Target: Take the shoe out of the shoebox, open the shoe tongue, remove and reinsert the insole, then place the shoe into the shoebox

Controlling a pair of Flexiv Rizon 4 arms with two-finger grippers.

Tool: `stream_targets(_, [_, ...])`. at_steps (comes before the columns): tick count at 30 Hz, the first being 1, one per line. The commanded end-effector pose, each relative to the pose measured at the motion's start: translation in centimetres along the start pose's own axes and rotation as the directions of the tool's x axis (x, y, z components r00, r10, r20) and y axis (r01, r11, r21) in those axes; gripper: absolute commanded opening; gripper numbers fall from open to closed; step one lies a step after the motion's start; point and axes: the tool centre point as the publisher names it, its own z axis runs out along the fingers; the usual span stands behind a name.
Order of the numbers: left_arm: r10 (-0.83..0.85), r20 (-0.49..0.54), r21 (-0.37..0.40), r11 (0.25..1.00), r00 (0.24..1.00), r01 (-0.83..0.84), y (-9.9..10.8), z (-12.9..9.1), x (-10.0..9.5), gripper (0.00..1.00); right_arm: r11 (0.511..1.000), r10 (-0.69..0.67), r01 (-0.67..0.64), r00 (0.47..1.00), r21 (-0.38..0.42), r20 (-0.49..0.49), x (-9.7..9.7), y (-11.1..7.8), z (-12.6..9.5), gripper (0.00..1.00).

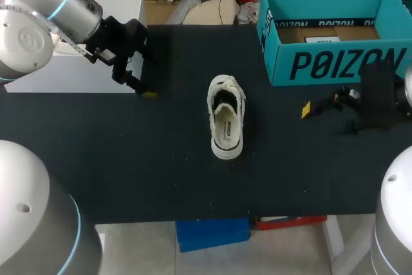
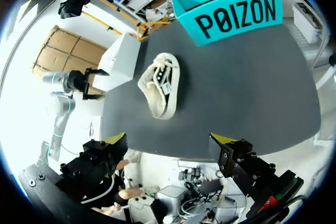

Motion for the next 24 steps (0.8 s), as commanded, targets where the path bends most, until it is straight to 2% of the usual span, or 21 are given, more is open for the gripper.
stream_targets(1, [0.001, 0.007, -0.001, 1.000, 1.000, -0.001, 0.0, 0.0, 0.2, 1.00, 0.991, -0.059, 0.033, 0.977, 0.130, 0.203, 2.8, 5.4, 1.9, 1.00])
stream_targets(7, [0.001, 0.007, -0.001, 1.000, 1.000, -0.001, 0.0, 0.0, 0.2, 1.00, 0.975, -0.163, 0.094, 0.920, 0.201, 0.357, 4.7, 9.0, 6.3, 1.00])
stream_targets(10, [0.001, 0.007, -0.001, 1.000, 1.000, -0.001, 0.0, 0.0, 0.2, 1.00, 0.966, -0.216, 0.139, 0.896, 0.217, 0.387, 5.1, 10.4, 8.2, 1.00])
stream_targets(24, [0.001, 0.007, -0.001, 1.000, 1.000, -0.001, 0.0, 0.0, 0.2, 1.00, 0.966, -0.216, 0.139, 0.896, 0.217, 0.387, 5.1, 10.4, 8.2, 1.00])
